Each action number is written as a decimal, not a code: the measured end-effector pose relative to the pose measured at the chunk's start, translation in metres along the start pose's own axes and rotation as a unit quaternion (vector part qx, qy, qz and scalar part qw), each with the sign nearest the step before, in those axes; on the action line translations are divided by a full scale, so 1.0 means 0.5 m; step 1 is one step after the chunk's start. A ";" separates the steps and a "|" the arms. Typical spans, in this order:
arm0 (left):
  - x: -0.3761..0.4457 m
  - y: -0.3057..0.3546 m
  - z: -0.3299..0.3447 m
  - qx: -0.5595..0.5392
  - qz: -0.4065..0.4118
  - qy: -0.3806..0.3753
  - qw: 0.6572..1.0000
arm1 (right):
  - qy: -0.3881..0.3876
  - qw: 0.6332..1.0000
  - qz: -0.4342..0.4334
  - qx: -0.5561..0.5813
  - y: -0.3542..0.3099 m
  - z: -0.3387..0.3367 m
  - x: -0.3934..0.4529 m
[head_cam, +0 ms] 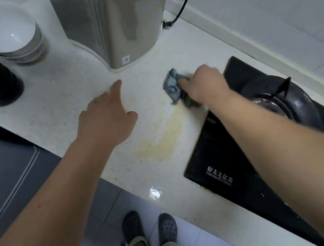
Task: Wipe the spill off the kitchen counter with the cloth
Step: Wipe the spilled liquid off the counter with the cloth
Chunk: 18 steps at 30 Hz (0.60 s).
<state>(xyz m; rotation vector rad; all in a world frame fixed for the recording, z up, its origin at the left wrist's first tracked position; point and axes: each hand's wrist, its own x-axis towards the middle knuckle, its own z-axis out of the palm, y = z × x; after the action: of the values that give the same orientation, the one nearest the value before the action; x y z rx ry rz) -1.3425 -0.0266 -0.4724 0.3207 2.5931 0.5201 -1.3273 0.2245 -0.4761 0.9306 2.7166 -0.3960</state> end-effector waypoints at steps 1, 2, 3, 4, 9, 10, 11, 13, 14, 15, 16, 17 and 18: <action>-0.004 -0.002 0.001 -0.005 0.001 0.002 1.000 | -0.004 1.000 -0.005 0.003 -0.004 0.015 -0.029; -0.007 -0.005 0.001 -0.010 0.003 0.005 1.000 | -0.005 1.000 -0.012 0.005 -0.009 0.029 -0.058; -0.014 -0.009 0.003 -0.016 0.003 0.006 1.000 | -0.006 1.000 -0.019 0.005 -0.016 0.044 -0.087; -0.019 -0.014 0.003 -0.020 0.002 0.009 1.000 | -0.008 0.999 -0.031 0.003 -0.025 0.055 -0.112; -0.051 -0.047 0.004 -0.046 -0.016 0.047 0.998 | -0.034 0.989 -0.140 -0.007 -0.094 0.109 -0.215; -0.057 -0.053 0.004 -0.059 -0.027 0.055 0.996 | -0.042 0.983 -0.179 -0.007 -0.108 0.122 -0.233; -0.062 -0.059 0.003 -0.070 -0.036 0.062 0.995 | -0.049 0.972 -0.229 -0.009 -0.118 0.136 -0.252; -0.072 -0.068 0.000 -0.082 -0.046 0.063 0.994 | -0.047 0.938 -0.343 -0.032 -0.118 0.159 -0.284; -0.075 -0.070 -0.001 -0.084 -0.048 0.061 0.993 | -0.049 0.919 -0.388 -0.054 -0.108 0.162 -0.293; -0.079 -0.071 -0.001 -0.083 -0.050 0.058 0.994 | -0.058 0.902 -0.423 -0.068 -0.091 0.158 -0.296; -0.082 -0.069 -0.003 -0.080 -0.052 0.055 0.994 | -0.075 0.886 -0.451 -0.078 -0.072 0.144 -0.292; -0.083 -0.065 -0.003 -0.078 -0.055 0.052 0.994 | -0.101 0.870 -0.475 -0.089 -0.052 0.127 -0.281; -0.083 -0.058 -0.004 -0.077 -0.057 0.048 0.994 | -0.130 0.856 -0.490 -0.103 -0.030 0.106 -0.265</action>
<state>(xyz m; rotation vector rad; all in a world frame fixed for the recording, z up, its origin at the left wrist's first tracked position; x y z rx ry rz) -1.3116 -0.0664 -0.4659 0.0960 2.6247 0.7055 -1.2280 0.1213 -0.4817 -0.5999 2.6688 -0.3396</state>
